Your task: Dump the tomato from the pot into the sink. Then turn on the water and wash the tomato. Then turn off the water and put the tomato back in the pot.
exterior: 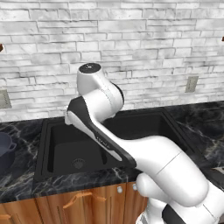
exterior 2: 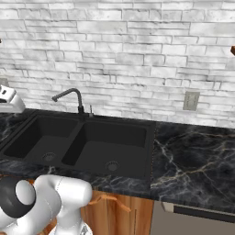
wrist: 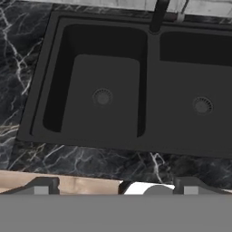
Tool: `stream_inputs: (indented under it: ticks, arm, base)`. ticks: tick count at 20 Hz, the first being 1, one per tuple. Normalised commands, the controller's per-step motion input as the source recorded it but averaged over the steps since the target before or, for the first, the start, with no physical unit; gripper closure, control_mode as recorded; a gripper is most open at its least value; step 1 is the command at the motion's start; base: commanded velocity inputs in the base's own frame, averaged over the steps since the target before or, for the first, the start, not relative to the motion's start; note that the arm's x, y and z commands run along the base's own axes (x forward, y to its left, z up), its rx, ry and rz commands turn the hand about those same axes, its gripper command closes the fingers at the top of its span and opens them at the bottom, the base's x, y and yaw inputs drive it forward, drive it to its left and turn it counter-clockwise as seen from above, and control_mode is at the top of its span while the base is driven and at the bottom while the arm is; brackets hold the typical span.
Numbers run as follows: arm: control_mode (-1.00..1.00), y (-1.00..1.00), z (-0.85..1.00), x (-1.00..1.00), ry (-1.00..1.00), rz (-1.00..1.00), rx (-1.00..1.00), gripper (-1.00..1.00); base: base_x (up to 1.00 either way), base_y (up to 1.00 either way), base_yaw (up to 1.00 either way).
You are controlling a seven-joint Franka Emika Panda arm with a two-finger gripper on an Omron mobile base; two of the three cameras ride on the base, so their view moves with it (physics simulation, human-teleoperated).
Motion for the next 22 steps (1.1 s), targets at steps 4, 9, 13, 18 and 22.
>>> stream_inputs:
  ticks: [4,9,13,18,22]
  arm:
    - [-1.0,0.59,-0.16,0.0,0.03,0.0,0.0,-1.0]
    - [-1.0,0.52,-0.19,0.0,0.05,0.0,0.05,-1.0]
    - [-1.0,0.41,-0.26,0.0,0.08,0.0,0.15,-1.0]
    - [-1.0,0.42,-0.25,0.0,0.08,0.0,0.16,-1.0]
    - [-1.0,0.5,-0.24,0.01,0.05,0.0,0.08,-1.0]
  base:
    - [0.0,0.0,0.0]
    - [0.0,0.0,0.0]
    - [0.0,0.0,0.0]
    - [0.0,0.0,0.0]
    - [0.0,0.0,0.0]
